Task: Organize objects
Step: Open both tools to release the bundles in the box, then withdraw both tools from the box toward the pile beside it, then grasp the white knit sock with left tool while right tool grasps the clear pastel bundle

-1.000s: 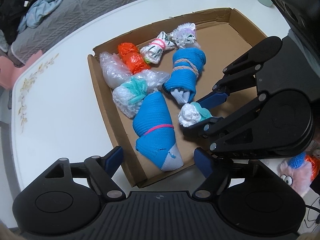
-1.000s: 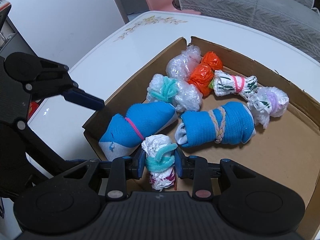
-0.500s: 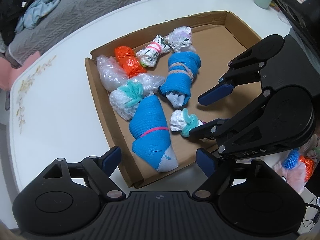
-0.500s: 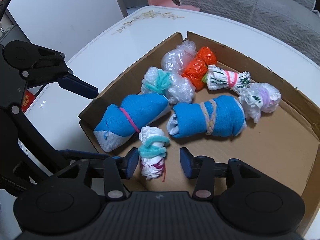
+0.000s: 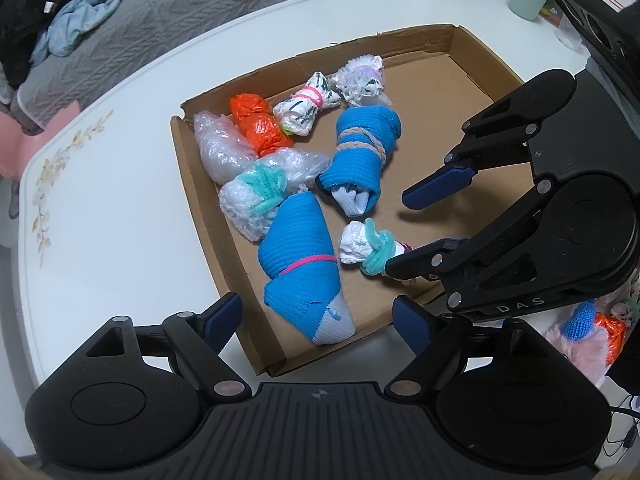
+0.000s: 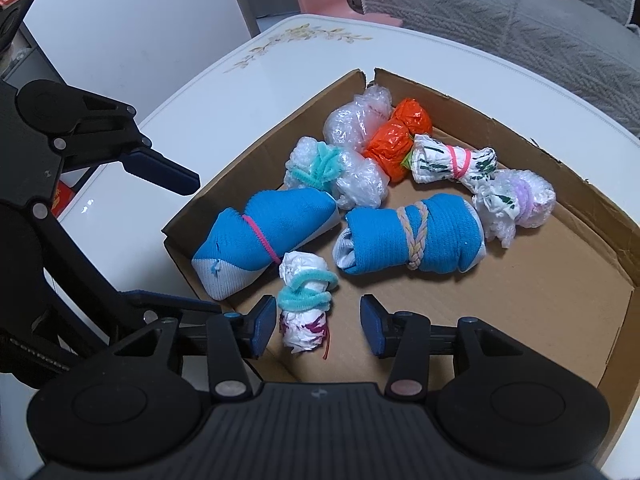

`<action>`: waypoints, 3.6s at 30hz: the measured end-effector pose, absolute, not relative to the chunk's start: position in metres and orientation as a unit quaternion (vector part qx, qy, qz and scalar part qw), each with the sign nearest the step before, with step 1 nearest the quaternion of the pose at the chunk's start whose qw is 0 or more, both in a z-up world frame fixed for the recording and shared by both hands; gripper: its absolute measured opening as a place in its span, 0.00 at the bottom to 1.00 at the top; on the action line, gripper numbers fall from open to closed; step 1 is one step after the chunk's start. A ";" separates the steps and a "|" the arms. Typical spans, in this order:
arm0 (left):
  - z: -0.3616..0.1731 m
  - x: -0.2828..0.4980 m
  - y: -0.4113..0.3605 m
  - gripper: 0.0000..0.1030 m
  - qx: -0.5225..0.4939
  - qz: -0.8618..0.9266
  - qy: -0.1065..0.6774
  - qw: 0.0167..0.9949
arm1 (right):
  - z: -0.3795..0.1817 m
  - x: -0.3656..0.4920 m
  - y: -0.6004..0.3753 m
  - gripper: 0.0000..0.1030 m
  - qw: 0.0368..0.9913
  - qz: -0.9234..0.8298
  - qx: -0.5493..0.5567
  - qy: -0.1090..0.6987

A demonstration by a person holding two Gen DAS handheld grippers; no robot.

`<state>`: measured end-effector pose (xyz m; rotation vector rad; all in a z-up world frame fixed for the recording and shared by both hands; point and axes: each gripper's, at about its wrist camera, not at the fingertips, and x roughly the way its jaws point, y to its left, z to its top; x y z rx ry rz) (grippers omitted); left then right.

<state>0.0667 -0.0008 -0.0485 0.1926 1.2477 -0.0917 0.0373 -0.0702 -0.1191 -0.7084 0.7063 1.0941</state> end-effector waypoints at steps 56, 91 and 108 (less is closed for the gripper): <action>-0.087 -0.049 -0.024 0.89 -0.065 -0.045 0.665 0.743 | -0.154 -0.009 -0.123 0.65 0.790 0.333 -0.282 0.430; -0.099 -0.053 -0.015 0.80 -0.112 0.029 0.658 0.744 | -0.164 -0.005 -0.120 0.35 0.811 0.260 -0.265 0.452; -0.091 -0.056 -0.021 0.51 -0.081 0.013 0.647 0.758 | -0.162 0.001 -0.122 0.23 0.819 0.236 -0.253 0.459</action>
